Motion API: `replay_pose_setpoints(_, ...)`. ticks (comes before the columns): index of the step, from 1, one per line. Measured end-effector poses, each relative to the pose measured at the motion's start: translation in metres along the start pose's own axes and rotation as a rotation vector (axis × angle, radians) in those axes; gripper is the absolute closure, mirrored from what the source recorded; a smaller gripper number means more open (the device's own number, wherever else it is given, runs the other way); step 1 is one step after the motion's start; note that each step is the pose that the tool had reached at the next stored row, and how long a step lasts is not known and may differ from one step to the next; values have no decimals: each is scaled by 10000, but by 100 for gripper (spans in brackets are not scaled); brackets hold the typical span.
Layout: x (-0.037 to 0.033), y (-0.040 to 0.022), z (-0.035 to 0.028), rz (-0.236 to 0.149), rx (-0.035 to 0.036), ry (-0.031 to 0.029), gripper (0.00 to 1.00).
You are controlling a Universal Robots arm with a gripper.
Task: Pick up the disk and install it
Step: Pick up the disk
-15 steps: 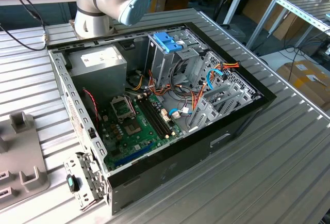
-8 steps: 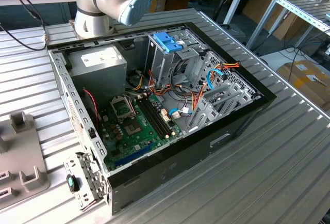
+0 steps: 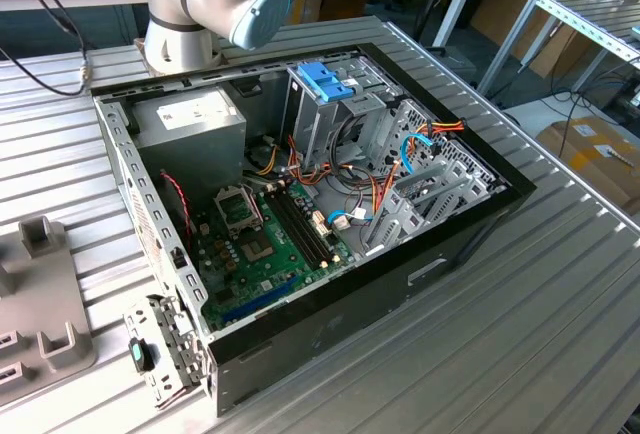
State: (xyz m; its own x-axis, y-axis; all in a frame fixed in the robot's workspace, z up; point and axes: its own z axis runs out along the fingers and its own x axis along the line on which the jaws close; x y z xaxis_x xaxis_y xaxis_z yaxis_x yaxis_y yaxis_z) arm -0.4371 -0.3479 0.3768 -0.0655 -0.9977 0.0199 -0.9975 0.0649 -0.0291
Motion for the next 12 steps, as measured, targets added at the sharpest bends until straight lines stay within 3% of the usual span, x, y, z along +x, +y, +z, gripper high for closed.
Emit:
replay_pose_setpoints(2, 1, -3, -77, -1, 1, -1, 65)
replay_pose_setpoints(6, 6, -9, -309, 0, 0, 0, 65)
replay_pose_setpoints(10, 9, -13, -445, 0, 1, -1, 65)
replay_pose_setpoints(12, 11, -16, -554, -1, 1, 0, 65)
